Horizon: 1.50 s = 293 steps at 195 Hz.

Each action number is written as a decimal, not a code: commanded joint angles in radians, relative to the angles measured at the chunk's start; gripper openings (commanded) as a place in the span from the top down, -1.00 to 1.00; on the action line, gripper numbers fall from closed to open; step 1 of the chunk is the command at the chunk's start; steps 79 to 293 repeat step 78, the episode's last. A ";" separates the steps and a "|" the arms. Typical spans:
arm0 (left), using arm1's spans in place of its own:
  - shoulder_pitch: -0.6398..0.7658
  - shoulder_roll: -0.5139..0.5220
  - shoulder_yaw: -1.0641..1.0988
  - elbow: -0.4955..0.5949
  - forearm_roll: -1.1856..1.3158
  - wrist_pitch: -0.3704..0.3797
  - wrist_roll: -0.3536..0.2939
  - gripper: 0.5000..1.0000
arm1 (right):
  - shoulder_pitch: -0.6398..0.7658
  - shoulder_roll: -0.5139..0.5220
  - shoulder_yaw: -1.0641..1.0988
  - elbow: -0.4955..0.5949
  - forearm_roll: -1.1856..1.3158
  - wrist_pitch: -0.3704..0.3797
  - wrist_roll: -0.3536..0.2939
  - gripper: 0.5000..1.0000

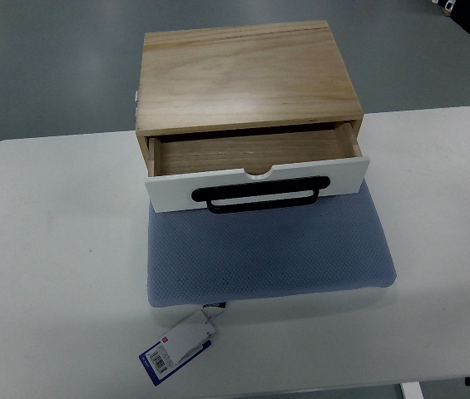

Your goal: Open wood drawer with right hand

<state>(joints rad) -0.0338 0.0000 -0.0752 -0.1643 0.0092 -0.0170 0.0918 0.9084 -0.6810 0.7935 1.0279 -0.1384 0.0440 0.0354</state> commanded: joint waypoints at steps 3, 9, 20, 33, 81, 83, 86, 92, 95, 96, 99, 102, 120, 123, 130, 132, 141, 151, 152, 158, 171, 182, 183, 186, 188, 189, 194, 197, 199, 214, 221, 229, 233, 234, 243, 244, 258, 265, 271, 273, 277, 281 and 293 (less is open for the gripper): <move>0.000 0.000 0.000 0.000 0.000 0.000 0.000 -1.00 | -0.098 0.093 0.056 -0.065 -0.041 0.000 0.046 -0.71; 0.000 0.000 0.000 0.000 0.000 -0.001 -0.001 -1.00 | -0.117 0.118 0.064 -0.081 -0.043 0.000 0.054 -0.71; 0.000 0.000 0.000 0.000 0.000 0.000 0.000 -1.00 | -0.144 0.152 0.078 -0.109 -0.043 0.000 0.060 -0.71; 0.000 0.000 0.000 0.000 0.000 0.000 0.000 -1.00 | -0.154 0.166 0.082 -0.120 -0.043 0.000 0.060 -0.71; 0.000 0.000 0.000 0.000 0.000 -0.001 0.000 -1.00 | -0.264 0.267 0.135 -0.192 -0.043 -0.001 0.064 -0.72; 0.000 0.000 0.000 0.000 0.000 -0.001 0.000 -1.00 | -0.264 0.267 0.135 -0.192 -0.043 -0.001 0.064 -0.72; 0.000 0.000 0.000 0.000 0.000 -0.001 0.000 -1.00 | -0.264 0.267 0.135 -0.192 -0.043 -0.001 0.064 -0.72; 0.000 0.000 0.000 0.000 0.000 -0.001 0.000 -1.00 | -0.264 0.267 0.135 -0.192 -0.043 -0.001 0.064 -0.72; 0.000 0.000 0.000 0.000 0.000 -0.001 0.000 -1.00 | -0.264 0.267 0.135 -0.192 -0.043 -0.001 0.064 -0.72; 0.000 0.000 0.000 0.000 0.000 -0.001 0.000 -1.00 | -0.264 0.267 0.135 -0.192 -0.043 -0.001 0.064 -0.72; 0.000 0.000 0.000 0.000 0.000 -0.001 0.000 -1.00 | -0.264 0.267 0.135 -0.192 -0.043 -0.001 0.064 -0.72; 0.000 0.000 0.000 0.000 0.000 -0.001 0.000 -1.00 | -0.264 0.267 0.135 -0.192 -0.043 -0.001 0.064 -0.72; 0.000 0.000 0.000 0.000 0.000 -0.001 0.000 -1.00 | -0.264 0.267 0.135 -0.192 -0.043 -0.001 0.064 -0.72; 0.000 0.000 0.000 0.000 0.000 -0.001 0.000 -1.00 | -0.264 0.267 0.135 -0.192 -0.043 -0.001 0.064 -0.72; 0.000 0.000 0.000 0.000 0.000 -0.001 0.000 -1.00 | -0.264 0.267 0.135 -0.192 -0.043 -0.001 0.064 -0.72; 0.000 0.000 0.000 0.000 0.000 -0.001 0.000 -1.00 | -0.264 0.267 0.135 -0.192 -0.043 -0.001 0.064 -0.72; 0.000 0.000 0.000 0.000 0.000 -0.001 0.000 -1.00 | -0.264 0.267 0.135 -0.192 -0.043 -0.001 0.064 -0.72; 0.000 0.000 0.000 0.000 0.000 -0.001 0.000 -1.00 | -0.264 0.267 0.135 -0.192 -0.043 -0.001 0.064 -0.72; 0.000 0.000 0.000 0.000 0.000 -0.001 0.000 -1.00 | -0.264 0.267 0.135 -0.192 -0.043 -0.001 0.064 -0.72; 0.000 0.000 0.000 0.000 0.000 -0.001 0.000 -1.00 | -0.264 0.267 0.135 -0.192 -0.043 -0.001 0.064 -0.72; 0.000 0.000 0.000 0.000 0.000 -0.001 0.000 -1.00 | -0.264 0.267 0.135 -0.192 -0.043 -0.001 0.064 -0.72; 0.000 0.000 0.000 0.000 0.000 -0.001 0.000 -1.00 | -0.264 0.267 0.135 -0.192 -0.043 -0.001 0.064 -0.72; 0.000 0.000 0.000 0.000 0.000 -0.001 0.000 -1.00 | -0.264 0.267 0.135 -0.192 -0.043 -0.001 0.064 -0.72; 0.000 0.000 0.000 0.000 0.000 -0.001 0.000 -1.00 | -0.264 0.267 0.135 -0.192 -0.043 -0.001 0.064 -0.72; 0.000 0.000 0.000 0.000 0.000 -0.001 0.000 -1.00 | -0.264 0.267 0.135 -0.192 -0.043 -0.001 0.064 -0.72; 0.000 0.000 0.000 0.000 0.000 -0.001 0.000 -1.00 | -0.264 0.267 0.135 -0.192 -0.043 -0.001 0.064 -0.72; 0.000 0.000 0.000 0.000 0.000 -0.001 0.000 -1.00 | -0.264 0.267 0.135 -0.192 -0.043 -0.001 0.064 -0.72; 0.000 0.000 0.000 0.000 0.000 -0.001 0.000 -1.00 | -0.264 0.267 0.135 -0.192 -0.043 -0.001 0.064 -0.72; 0.000 0.000 0.000 0.000 0.000 -0.001 0.000 -1.00 | -0.264 0.267 0.135 -0.192 -0.043 -0.001 0.064 -0.72; 0.000 0.000 0.000 0.000 0.000 -0.001 0.000 -1.00 | -0.264 0.267 0.135 -0.192 -0.043 -0.001 0.064 -0.72; 0.000 0.000 0.000 0.000 0.000 -0.001 0.000 -1.00 | -0.264 0.267 0.135 -0.192 -0.043 -0.001 0.064 -0.72; 0.000 0.000 0.000 0.000 0.000 -0.001 0.000 -1.00 | -0.264 0.267 0.135 -0.192 -0.043 -0.001 0.064 -0.72; 0.000 0.000 0.000 0.000 0.000 -0.001 0.000 -1.00 | -0.264 0.267 0.135 -0.192 -0.043 -0.001 0.064 -0.72; 0.000 0.000 0.000 0.000 0.000 -0.001 0.000 -1.00 | -0.264 0.267 0.135 -0.192 -0.043 -0.001 0.064 -0.72; 0.000 0.000 0.000 0.000 0.000 -0.001 0.000 -1.00 | -0.264 0.267 0.135 -0.192 -0.043 -0.001 0.064 -0.72; 0.000 0.000 0.000 0.000 0.000 -0.001 0.000 -1.00 | -0.264 0.267 0.135 -0.192 -0.043 -0.001 0.064 -0.72; 0.000 0.000 0.000 0.000 0.000 -0.001 0.000 -1.00 | -0.264 0.267 0.135 -0.192 -0.043 -0.001 0.064 -0.72; 0.000 0.000 0.000 0.000 0.000 -0.001 0.000 -1.00 | -0.264 0.267 0.135 -0.192 -0.043 -0.001 0.064 -0.72; 0.000 0.000 0.000 0.000 0.000 -0.001 0.000 -1.00 | -0.264 0.267 0.135 -0.192 -0.043 -0.001 0.064 -0.72; 0.000 0.000 0.000 0.000 0.000 -0.001 0.000 -1.00 | -0.264 0.267 0.135 -0.192 -0.043 -0.001 0.064 -0.72; 0.000 0.000 0.000 0.000 0.000 -0.001 0.000 -1.00 | -0.264 0.267 0.135 -0.192 -0.043 -0.001 0.064 -0.72; 0.000 0.000 0.000 0.000 0.000 -0.001 0.000 -1.00 | -0.264 0.267 0.135 -0.192 -0.043 -0.001 0.064 -0.72; 0.000 0.000 0.000 0.000 0.000 -0.001 0.000 -1.00 | -0.264 0.267 0.135 -0.192 -0.043 -0.001 0.064 -0.72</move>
